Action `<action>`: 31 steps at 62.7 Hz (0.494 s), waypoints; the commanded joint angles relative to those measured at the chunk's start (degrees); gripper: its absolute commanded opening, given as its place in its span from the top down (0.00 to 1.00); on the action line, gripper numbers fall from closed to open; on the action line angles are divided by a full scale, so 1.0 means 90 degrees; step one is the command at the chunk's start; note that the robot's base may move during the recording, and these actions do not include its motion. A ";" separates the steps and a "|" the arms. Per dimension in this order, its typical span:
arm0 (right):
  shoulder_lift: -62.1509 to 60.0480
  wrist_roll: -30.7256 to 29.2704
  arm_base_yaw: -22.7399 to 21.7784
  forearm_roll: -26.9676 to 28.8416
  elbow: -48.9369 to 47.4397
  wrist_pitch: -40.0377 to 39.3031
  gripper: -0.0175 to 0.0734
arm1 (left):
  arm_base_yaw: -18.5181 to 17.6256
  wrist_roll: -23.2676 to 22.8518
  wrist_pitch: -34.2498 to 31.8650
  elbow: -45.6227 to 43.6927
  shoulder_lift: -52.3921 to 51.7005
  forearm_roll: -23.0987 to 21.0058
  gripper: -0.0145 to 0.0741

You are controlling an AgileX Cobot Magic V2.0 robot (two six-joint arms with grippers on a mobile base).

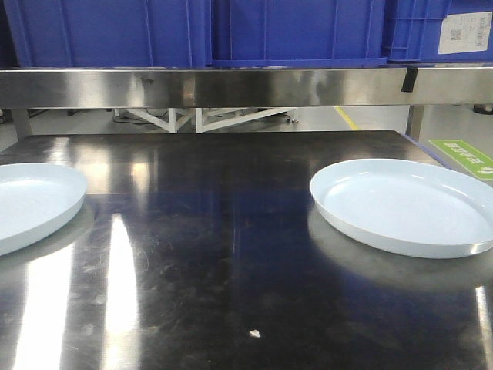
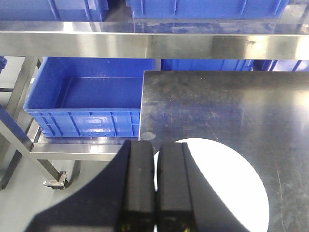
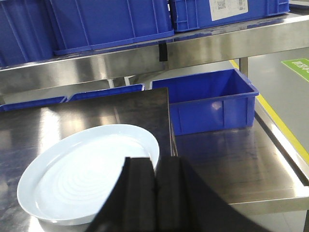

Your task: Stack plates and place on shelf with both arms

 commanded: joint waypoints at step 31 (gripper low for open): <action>0.0425 -0.0040 -0.0053 -0.0118 -0.1238 -0.1021 0.75 | -0.0001 -0.0023 -0.0259 -0.0237 -0.0027 -0.0297 0.74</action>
